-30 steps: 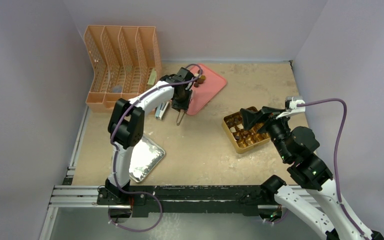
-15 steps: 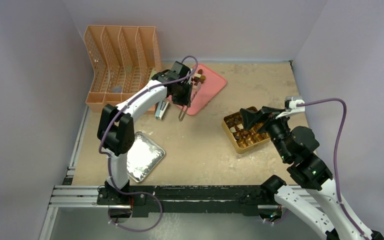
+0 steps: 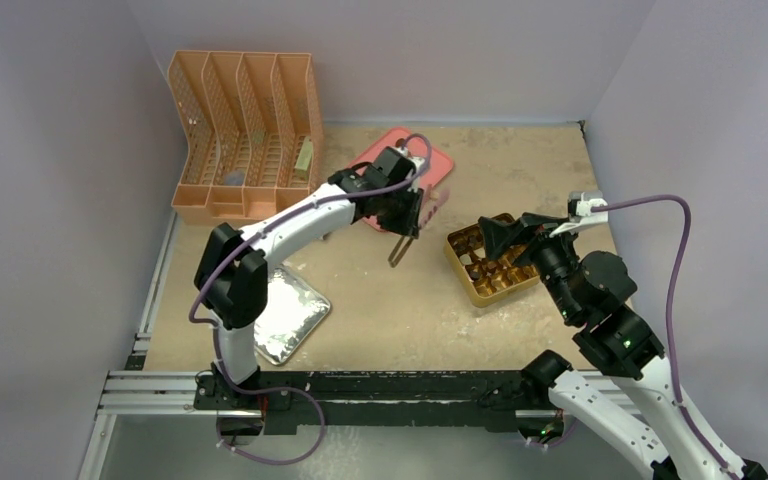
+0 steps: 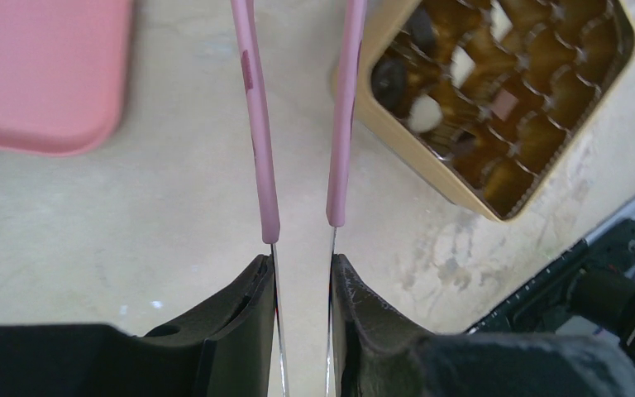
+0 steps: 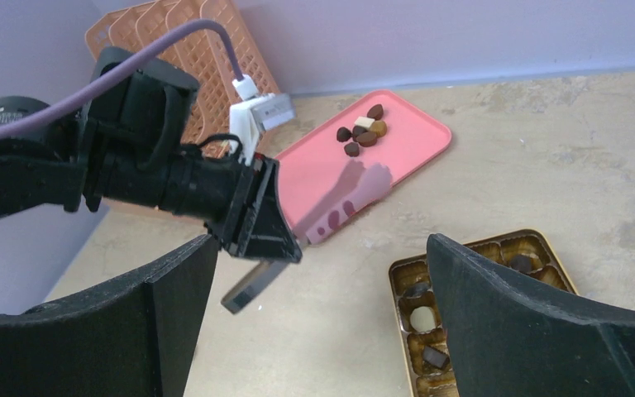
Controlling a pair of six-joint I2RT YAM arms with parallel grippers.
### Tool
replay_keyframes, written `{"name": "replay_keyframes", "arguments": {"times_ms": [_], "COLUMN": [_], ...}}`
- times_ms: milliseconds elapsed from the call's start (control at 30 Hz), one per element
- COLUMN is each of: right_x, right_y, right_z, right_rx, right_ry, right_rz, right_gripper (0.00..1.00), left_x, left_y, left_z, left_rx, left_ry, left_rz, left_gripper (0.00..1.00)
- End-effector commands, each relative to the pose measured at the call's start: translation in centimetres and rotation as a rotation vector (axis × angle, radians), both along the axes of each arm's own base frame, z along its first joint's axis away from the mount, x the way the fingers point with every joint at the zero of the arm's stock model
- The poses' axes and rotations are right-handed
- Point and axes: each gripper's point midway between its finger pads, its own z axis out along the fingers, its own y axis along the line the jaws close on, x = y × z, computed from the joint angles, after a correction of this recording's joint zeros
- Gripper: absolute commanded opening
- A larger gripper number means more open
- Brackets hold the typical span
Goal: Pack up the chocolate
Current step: Pick up the fake chocolate from the plate, then place the fake chocolate in the packing box.
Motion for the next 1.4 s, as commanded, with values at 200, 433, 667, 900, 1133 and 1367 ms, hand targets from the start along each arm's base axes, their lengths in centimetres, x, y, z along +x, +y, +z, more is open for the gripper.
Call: {"name": "replay_keyframes", "arguments": {"times_ms": [200, 433, 667, 900, 1133, 1367], "right_x": [-0.3, -0.3, -0.4, -0.4, -0.5, -0.3], "right_y": [-0.1, 0.0, -0.1, -0.1, -0.3, -0.2], "right_z": [2.5, 2.6, 2.6, 2.5, 2.7, 2.6], "right_rx": [0.066, 0.080, 0.082, 0.080, 0.075, 0.070], "right_ry": [-0.062, -0.059, -0.061, -0.057, -0.066, -0.067], "right_rz": [0.000, 0.005, 0.003, 0.006, -0.001, -0.002], "right_gripper": [0.99, 0.99, 0.99, 0.99, 0.99, 0.99], "left_x": [-4.9, -7.7, -9.8, -10.9, -11.5, -11.4], "left_y": [-6.7, -10.1, -12.5, -14.1, -15.1, -15.5], "left_z": [4.2, 4.2, 2.8, 1.4, 0.1, -0.4], "left_rx": [-0.222, -0.278, -0.295, -0.282, -0.278, -0.274], "left_ry": [-0.037, -0.014, 0.023, 0.050, 0.074, 0.080], "left_rz": [-0.122, -0.195, -0.236, -0.275, -0.298, -0.303], "left_gripper": [0.26, 0.26, 0.26, 0.26, 0.27, 0.28]}}
